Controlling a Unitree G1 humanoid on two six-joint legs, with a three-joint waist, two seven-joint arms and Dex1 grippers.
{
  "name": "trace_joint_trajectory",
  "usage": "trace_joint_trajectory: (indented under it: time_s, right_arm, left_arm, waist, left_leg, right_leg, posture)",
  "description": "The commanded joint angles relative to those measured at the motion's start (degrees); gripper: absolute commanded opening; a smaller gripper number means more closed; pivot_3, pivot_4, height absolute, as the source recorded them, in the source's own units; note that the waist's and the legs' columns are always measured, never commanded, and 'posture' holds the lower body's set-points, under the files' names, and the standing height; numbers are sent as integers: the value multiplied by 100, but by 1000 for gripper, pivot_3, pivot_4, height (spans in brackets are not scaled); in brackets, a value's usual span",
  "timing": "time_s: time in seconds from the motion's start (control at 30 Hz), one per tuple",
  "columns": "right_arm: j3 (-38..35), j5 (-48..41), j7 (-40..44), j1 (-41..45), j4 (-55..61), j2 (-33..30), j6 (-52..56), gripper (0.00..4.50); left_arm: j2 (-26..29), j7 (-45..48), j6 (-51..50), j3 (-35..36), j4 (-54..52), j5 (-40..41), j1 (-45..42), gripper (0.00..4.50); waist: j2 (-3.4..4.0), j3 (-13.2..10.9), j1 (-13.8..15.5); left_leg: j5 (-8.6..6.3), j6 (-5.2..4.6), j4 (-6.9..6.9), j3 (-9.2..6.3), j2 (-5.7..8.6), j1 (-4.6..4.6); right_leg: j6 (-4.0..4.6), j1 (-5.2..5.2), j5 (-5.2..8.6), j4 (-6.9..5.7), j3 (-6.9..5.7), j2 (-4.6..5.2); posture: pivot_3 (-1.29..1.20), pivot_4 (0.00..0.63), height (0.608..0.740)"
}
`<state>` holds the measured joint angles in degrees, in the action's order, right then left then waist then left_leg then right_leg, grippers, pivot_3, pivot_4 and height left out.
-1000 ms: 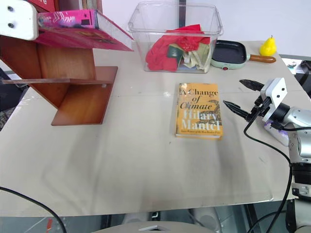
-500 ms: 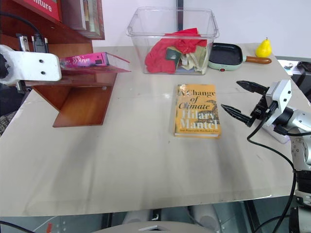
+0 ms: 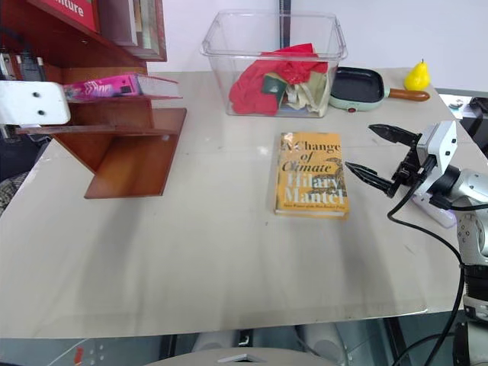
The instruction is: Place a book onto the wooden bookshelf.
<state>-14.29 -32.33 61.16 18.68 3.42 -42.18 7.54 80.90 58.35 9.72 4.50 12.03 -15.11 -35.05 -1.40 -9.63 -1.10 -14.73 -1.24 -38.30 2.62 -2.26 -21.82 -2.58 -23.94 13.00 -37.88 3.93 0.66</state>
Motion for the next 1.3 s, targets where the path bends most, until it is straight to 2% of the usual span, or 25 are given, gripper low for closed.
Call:
trace_joint_trajectory:
  time_s: [0.03, 0.4, 0.43, 0.47, 0.67, 0.7, 0.8, 0.9, 1.03, 1.2, 1.23, 1.3]
  right_arm:
    - [-230, -309, 139, -73, 407, -129, 114, 4500]
    - [-177, -345, 273, -204, 626, -201, 202, 4500]
    - [-180, -347, 278, -193, 616, -208, 206, 4500]
    - [-186, -351, 285, -185, 604, -215, 206, 4500]
    - [-146, -353, 297, -90, 549, -210, 208, 4500]
    - [-144, -353, 297, -76, 542, -207, 209, 4500]
    - [-144, -342, 317, -48, 495, -208, 201, 4500]
    - [-186, -353, 368, -15, 423, -257, 218, 4500]
    - [-200, -351, 444, 69, 290, -338, 243, 4500]
    - [-157, -305, 479, 150, 210, -378, 256, 4500]
    - [-163, -304, 467, 145, 228, -386, 275, 4500]
    - [-210, -304, 402, 62, 322, -408, 330, 4500]
  left_arm:
    - [291, 105, 229, 238, 467, 147, 285, 255]
    - [500, 613, 133, 605, 459, 819, 973, 255]
    - [532, 647, 153, 651, 463, 856, 1038, 1234]
    - [554, 656, 155, 692, 456, 884, 1092, 1510]
    - [516, 466, 135, 1040, 319, 1022, 1292, 4321]
    - [463, 553, 66, 1158, 207, 1208, 1312, 4458]
    - [327, 811, -94, 1601, -216, 1725, 1457, 4458]
    - [136, 1307, -1126, 2194, -1120, 2598, 1595, 4458]
    - [88, 1836, -2928, 2756, -2493, 3787, 1798, 4458]
    - [40, 1240, -5112, 2777, -4056, 6062, 1389, 4458]
    - [-50, 1043, -5311, 2717, -4255, 6380, 1325, 4458]
    - [-604, 293, -5455, 2358, -4587, 6739, 1210, 4458]
  waist:
    - [0, 0, -27]
    - [4, 0, -140]
    - [4, 0, -141]
    - [4, -1, -141]
    - [4, -1, -145]
    - [5, -2, -136]
    - [-4, -8, -105]
    - [-44, -19, -81]
    - [-50, -15, -93]
    - [-48, -18, -93]
    - [-48, -18, -99]
    - [-31, -14, -99]
  left_leg:
    - [0, 0, 3, 3, 0, 3]
    - [0, 0, 8, 9, -8, 13]
    - [0, 0, 8, 11, -9, 13]
    - [0, 0, 9, 12, -9, 12]
    - [-2, 1, 21, 28, -7, 2]
    - [-2, 1, 23, 29, -7, 2]
    - [-2, 1, 24, 24, -7, -4]
    - [-2, 1, 10, 13, -9, -34]
    - [-2, 1, -3, 15, -5, -91]
    - [-6, -7, -2, 4, 2, -95]
    - [-7, -7, -2, 0, 4, -95]
    - [-6, -7, -1, -3, 4, -92]
  right_leg:
    - [0, -1, 0, -1, 2, 0]
    - [-2, -1, 1, -6, 6, -8]
    - [-2, -2, 1, -6, 6, -7]
    - [-2, -3, 1, -5, 7, -7]
    - [-2, -20, 1, 4, 19, -4]
    - [-2, -20, 1, 6, 20, -4]
    - [-2, -24, 2, 4, 15, -4]
    - [-1, -41, 0, 4, 6, -3]
    - [2, -87, -17, 6, 4, 21]
    - [-20, -86, -16, 8, -1, 23]
    - [-21, -86, -15, 6, -2, 21]
    - [-20, -85, -16, 4, -1, 18]
  posture:
    - [0, 150, 740]
    - [0, 150, 740]
    - [0, 150, 740]
    - [0, 150, 740]
    - [0, 150, 740]
    - [0, 150, 740]
    - [0, 150, 740]
    - [0, 150, 740]
    - [0, 150, 740]
    - [0, 150, 740]
    - [0, 150, 740]
    - [0, 150, 740]
